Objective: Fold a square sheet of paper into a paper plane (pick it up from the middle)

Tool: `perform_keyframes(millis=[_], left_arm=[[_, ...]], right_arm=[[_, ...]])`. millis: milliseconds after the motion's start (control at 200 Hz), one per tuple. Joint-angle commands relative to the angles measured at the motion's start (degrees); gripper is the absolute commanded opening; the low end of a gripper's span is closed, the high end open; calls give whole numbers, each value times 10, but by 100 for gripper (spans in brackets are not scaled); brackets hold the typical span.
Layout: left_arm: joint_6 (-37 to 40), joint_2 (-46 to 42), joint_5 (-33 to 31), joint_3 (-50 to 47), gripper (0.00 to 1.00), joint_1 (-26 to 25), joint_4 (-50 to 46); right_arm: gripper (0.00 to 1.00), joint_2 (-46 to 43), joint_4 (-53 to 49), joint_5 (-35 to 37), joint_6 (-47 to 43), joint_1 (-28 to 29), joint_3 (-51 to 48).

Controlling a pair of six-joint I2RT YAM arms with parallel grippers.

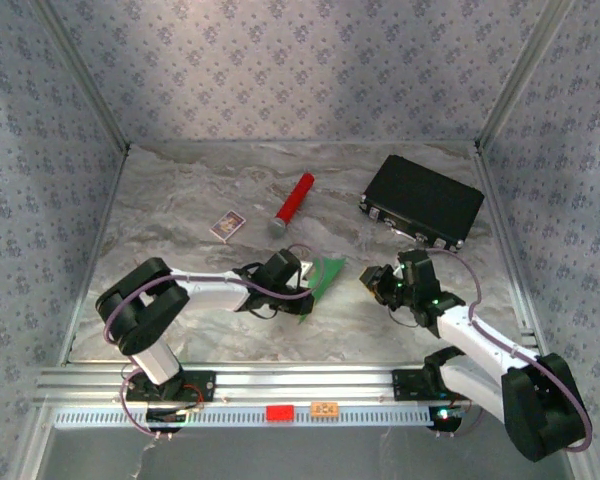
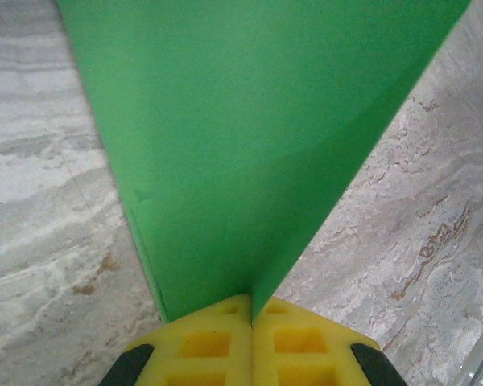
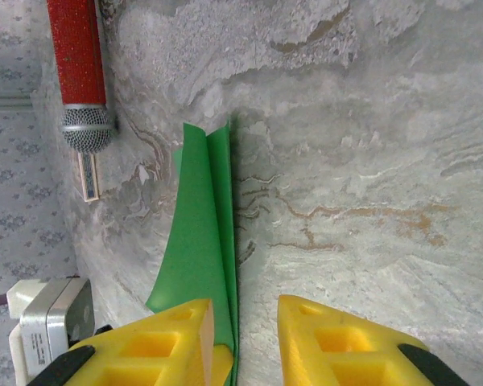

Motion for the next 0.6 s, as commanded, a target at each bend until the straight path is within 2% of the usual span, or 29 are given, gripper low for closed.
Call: perform_keyframes(millis=[0, 350, 600], left_arm=[[-19, 15, 31, -12, 0, 10, 31], [-37, 19, 53, -25, 0, 26, 42], [-36, 37, 88, -18, 0, 32, 39]], right_arm=[[28, 4, 26, 13, -21, 12, -4], [18, 61, 67, 87, -113, 105, 35], [15, 165, 122, -3, -133, 123, 78]])
